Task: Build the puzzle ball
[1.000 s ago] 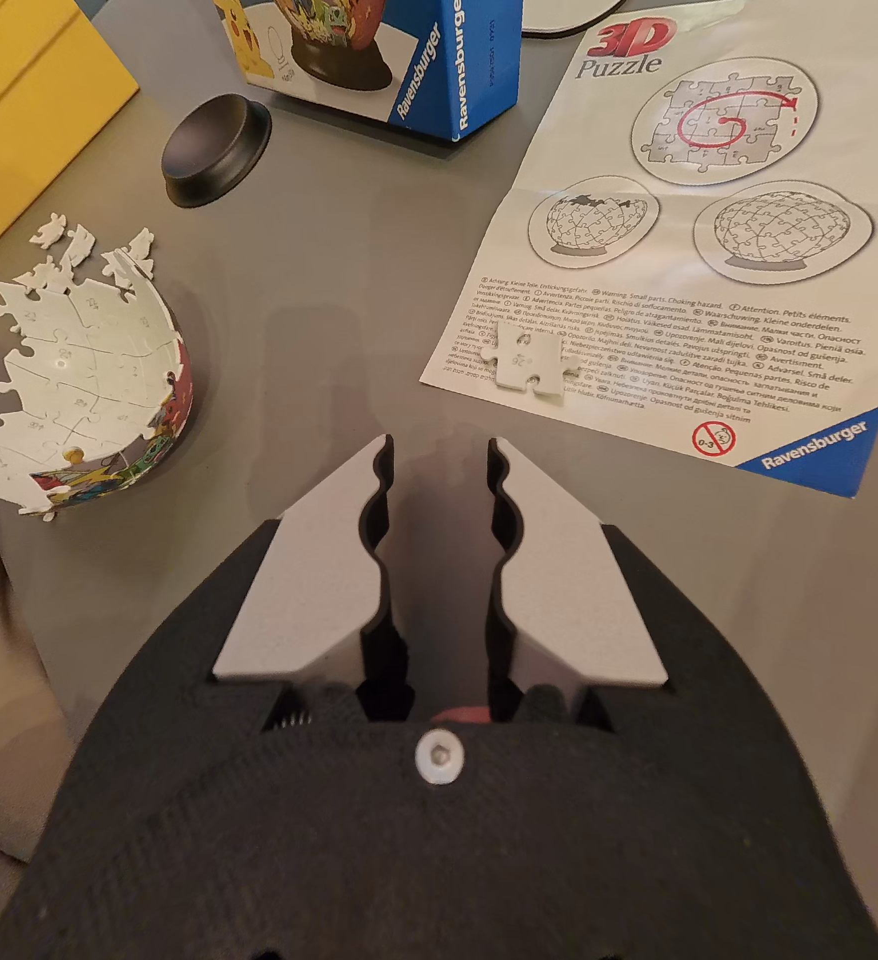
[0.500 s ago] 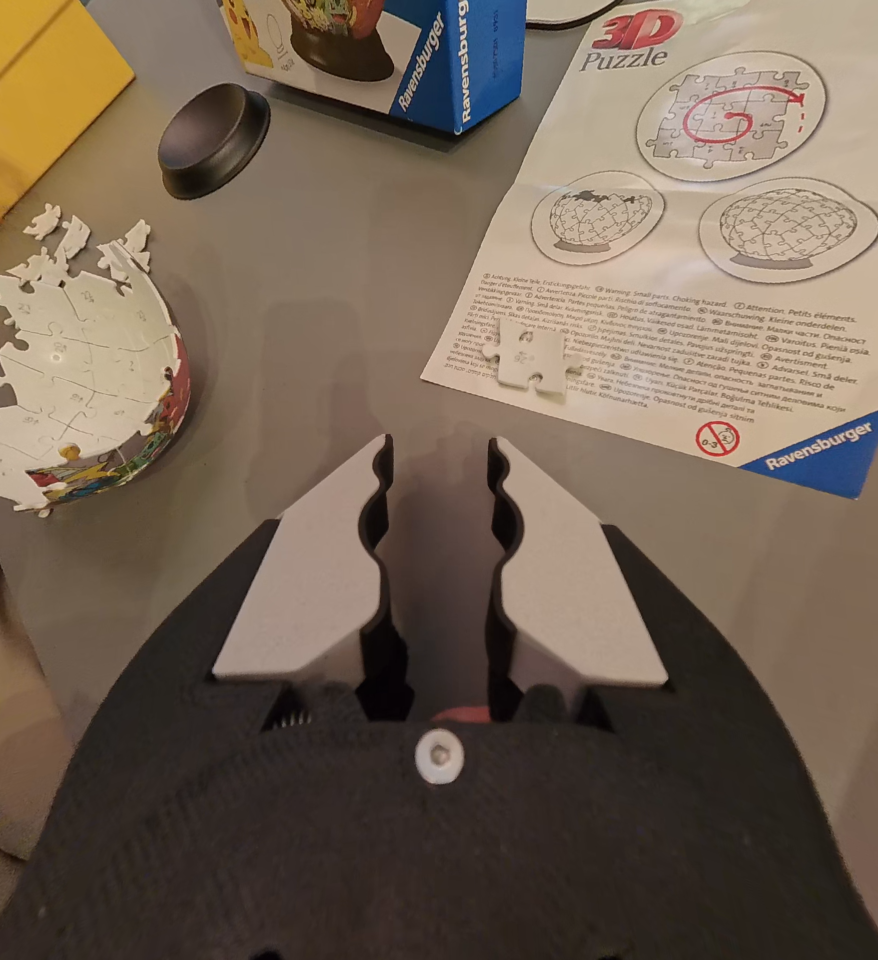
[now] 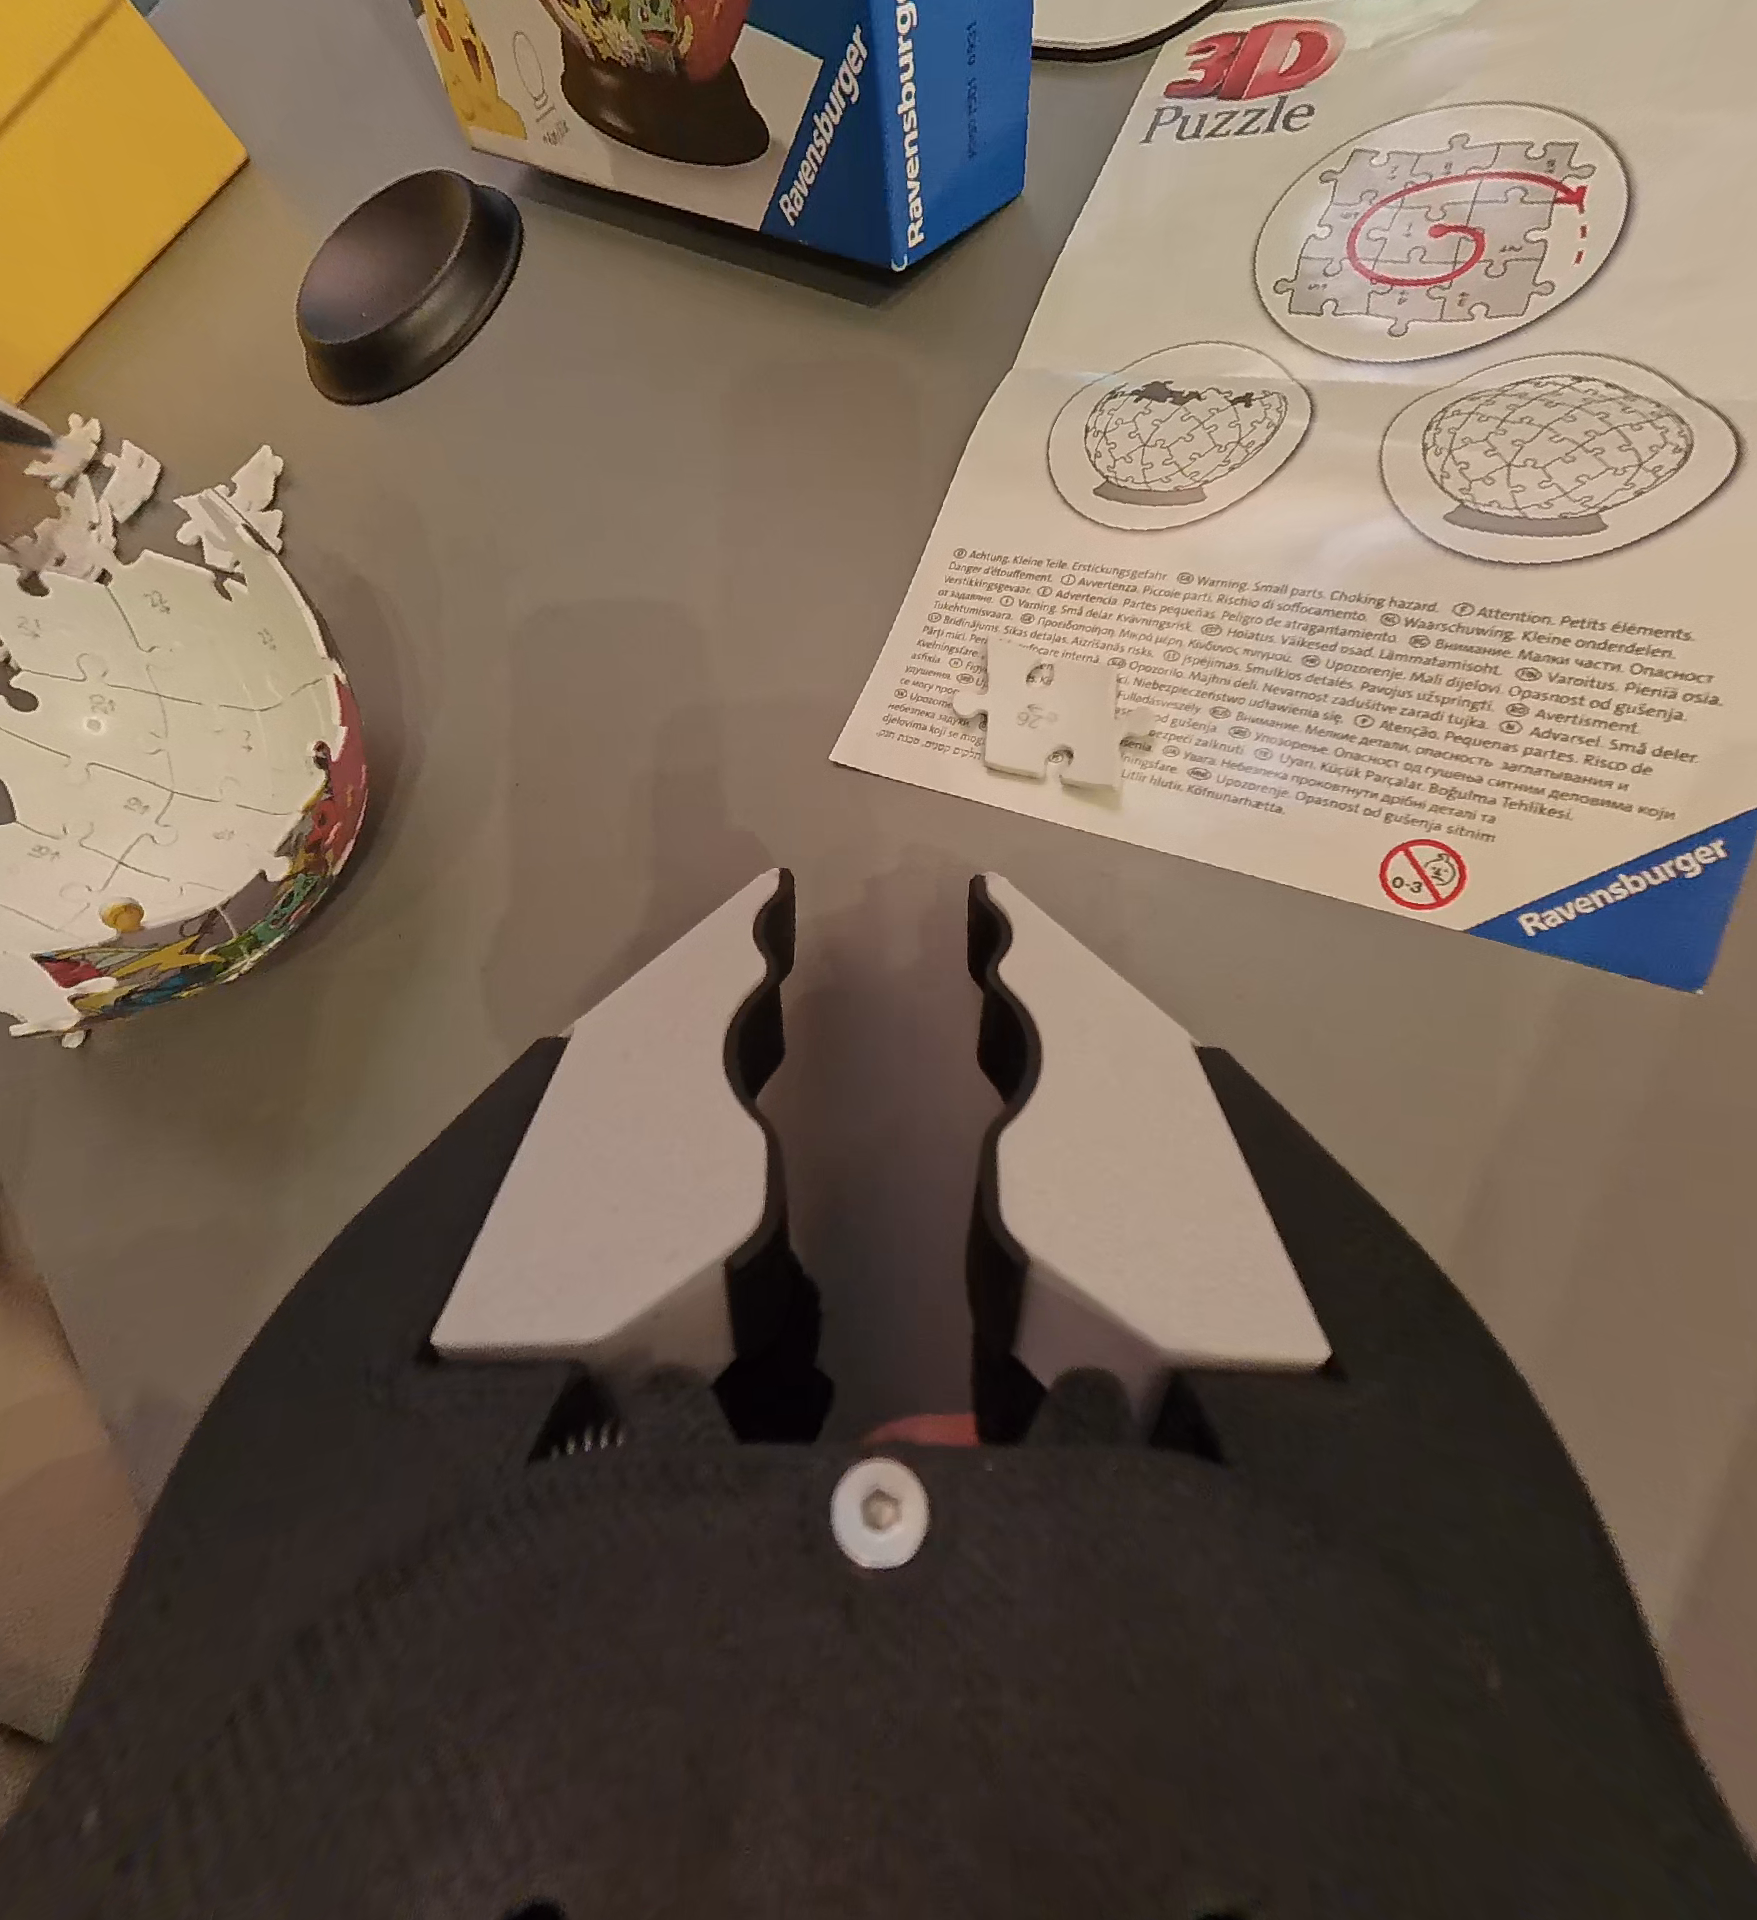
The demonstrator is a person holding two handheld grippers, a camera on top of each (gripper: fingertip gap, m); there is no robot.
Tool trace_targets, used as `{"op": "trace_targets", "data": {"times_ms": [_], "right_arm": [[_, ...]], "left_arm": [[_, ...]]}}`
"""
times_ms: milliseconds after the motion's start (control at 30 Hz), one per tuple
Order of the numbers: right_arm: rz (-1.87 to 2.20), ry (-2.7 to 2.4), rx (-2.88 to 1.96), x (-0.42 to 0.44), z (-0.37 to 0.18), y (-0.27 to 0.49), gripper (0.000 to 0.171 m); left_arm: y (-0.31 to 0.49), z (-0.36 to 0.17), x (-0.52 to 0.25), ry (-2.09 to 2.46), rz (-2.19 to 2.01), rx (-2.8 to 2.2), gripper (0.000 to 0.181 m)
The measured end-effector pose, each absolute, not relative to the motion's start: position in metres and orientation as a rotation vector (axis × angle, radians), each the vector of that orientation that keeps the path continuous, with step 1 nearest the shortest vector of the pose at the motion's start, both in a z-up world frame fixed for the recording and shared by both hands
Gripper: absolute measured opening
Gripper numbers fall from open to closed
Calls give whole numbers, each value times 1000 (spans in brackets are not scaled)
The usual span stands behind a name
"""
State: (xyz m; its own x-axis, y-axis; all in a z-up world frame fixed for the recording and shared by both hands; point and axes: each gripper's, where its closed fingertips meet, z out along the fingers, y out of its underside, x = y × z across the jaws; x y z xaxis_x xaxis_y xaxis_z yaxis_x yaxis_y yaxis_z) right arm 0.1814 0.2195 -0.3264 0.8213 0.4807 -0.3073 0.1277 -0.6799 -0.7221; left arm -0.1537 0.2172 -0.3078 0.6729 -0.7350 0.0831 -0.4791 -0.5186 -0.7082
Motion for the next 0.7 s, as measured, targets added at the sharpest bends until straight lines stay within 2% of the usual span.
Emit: {"op": "trace_targets", "data": {"times_ms": [167,333,467,700], "right_arm": [[617,-444,-2277,182,-327,220,31],[620,-444,-2277,181,-327,220,31],[619,-449,-2275,181,-327,220,32],[620,-447,-2275,181,-327,220,33]], "left_arm": [[218,-226,-156,830,-684,-2054,46],[261,-144,-233,735,-590,-1826,36],[309,-182,-286,934,-423,-1932,33],[346,-292,-288,1344,-337,-2074,46]]}}
